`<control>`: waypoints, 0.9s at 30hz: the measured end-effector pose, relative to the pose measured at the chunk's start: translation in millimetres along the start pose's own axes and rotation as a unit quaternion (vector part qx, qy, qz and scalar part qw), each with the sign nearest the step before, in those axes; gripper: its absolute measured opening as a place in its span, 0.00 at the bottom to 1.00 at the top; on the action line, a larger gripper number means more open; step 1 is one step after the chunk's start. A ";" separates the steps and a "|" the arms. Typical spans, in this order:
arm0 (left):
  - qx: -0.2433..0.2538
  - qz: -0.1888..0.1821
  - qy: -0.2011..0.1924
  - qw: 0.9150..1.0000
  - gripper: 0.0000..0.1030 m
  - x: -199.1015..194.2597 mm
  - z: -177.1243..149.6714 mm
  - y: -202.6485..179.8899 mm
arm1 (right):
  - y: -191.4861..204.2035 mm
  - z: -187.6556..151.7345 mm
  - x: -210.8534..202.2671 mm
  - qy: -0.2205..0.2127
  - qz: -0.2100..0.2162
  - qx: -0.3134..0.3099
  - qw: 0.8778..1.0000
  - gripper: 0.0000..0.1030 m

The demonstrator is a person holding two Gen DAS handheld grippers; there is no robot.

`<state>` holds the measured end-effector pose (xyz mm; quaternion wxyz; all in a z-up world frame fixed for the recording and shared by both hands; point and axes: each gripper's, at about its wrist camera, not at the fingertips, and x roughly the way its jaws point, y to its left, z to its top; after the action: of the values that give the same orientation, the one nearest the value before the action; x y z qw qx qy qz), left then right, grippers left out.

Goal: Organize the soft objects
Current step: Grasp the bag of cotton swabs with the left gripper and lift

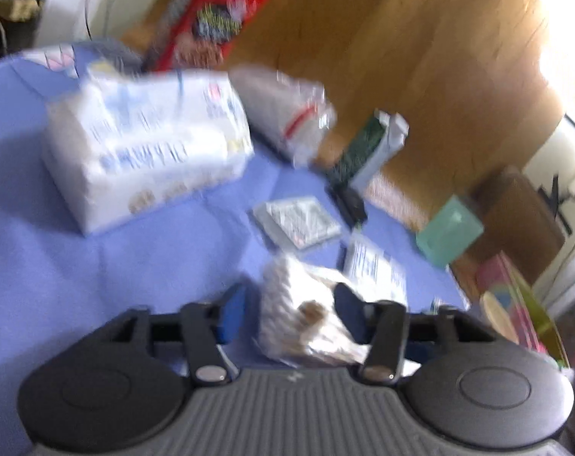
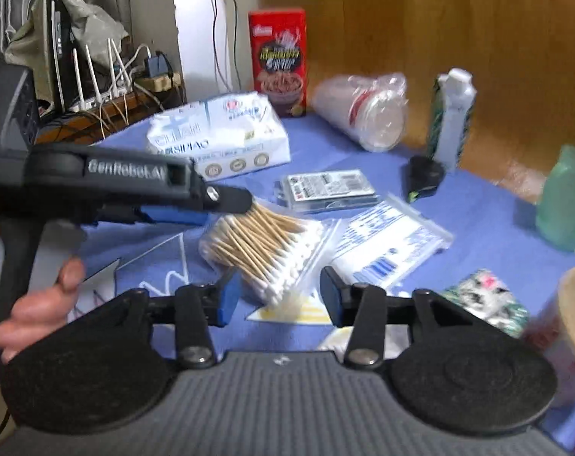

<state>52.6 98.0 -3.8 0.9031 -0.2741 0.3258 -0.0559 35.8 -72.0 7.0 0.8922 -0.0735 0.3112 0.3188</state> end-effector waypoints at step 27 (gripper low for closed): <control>0.278 -0.162 0.131 0.938 0.37 -2.2 -110.2 -218.4 | -12.5 -148.6 -182.6 -0.085 -0.157 0.124 0.976 0.27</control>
<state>-0.4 -136.2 43.2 0.8714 -0.0519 0.3638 -0.3251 -142.1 -226.4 -2.0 0.9565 0.0167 0.2560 0.1389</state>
